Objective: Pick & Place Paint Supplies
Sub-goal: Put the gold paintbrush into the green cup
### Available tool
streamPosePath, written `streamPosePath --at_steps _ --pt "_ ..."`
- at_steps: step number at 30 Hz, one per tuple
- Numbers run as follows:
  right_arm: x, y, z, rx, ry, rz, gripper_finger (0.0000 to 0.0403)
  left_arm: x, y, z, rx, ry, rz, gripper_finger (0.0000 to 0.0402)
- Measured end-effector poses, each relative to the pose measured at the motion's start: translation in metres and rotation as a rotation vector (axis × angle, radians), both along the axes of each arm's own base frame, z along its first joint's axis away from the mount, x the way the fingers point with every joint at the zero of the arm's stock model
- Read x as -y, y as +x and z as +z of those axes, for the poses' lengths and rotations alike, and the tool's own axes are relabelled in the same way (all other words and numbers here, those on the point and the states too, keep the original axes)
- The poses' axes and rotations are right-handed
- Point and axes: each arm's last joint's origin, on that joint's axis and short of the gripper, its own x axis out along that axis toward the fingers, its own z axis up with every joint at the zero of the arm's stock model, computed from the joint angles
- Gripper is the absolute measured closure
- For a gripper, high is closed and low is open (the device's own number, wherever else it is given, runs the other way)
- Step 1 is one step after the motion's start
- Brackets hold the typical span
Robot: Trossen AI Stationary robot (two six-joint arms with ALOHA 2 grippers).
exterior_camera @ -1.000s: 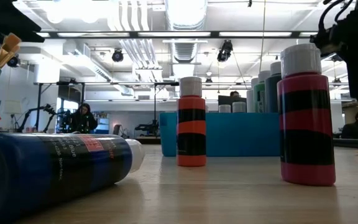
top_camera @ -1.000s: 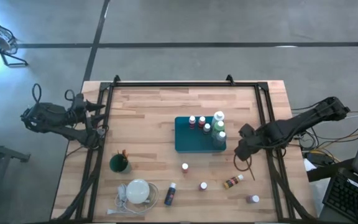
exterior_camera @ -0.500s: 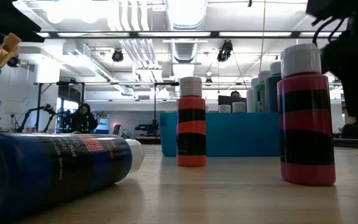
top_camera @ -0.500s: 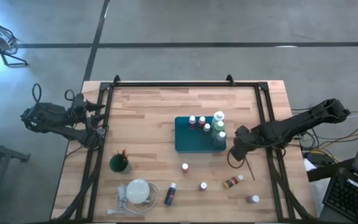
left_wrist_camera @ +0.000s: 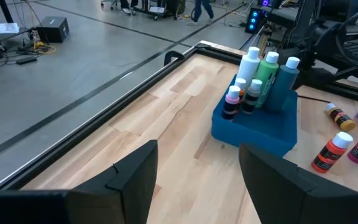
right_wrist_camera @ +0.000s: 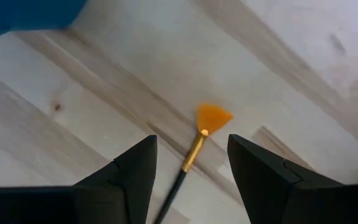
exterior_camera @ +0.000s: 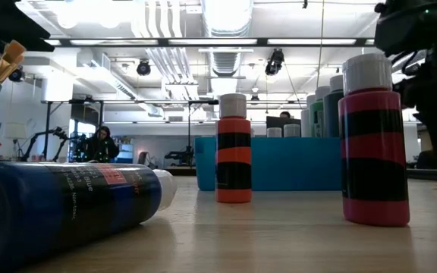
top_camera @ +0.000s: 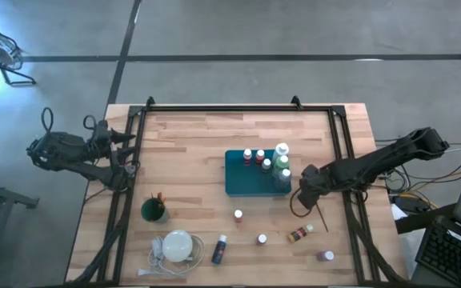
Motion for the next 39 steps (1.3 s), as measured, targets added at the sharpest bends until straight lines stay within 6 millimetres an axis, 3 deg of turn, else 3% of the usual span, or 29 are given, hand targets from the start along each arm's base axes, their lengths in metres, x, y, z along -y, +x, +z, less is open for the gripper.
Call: streamPosePath --at_steps 13,26,31,39 --pt "0.008 -0.006 -0.025 0.031 0.002 -0.014 0.0218 0.000 0.000 0.000 0.000 0.000 0.000 0.0172" --pt "0.014 -0.008 -0.030 0.033 0.005 -0.029 0.0239 0.000 0.000 0.000 0.000 0.000 0.000 0.0172" --pt "0.014 -0.010 -0.031 0.020 -0.004 -0.040 0.0273 0.000 0.000 0.000 0.000 0.000 0.000 0.0172" --pt "0.015 -0.011 -0.031 0.008 -0.029 -0.069 0.0365 0.000 0.000 0.000 0.000 0.000 0.000 0.0172"
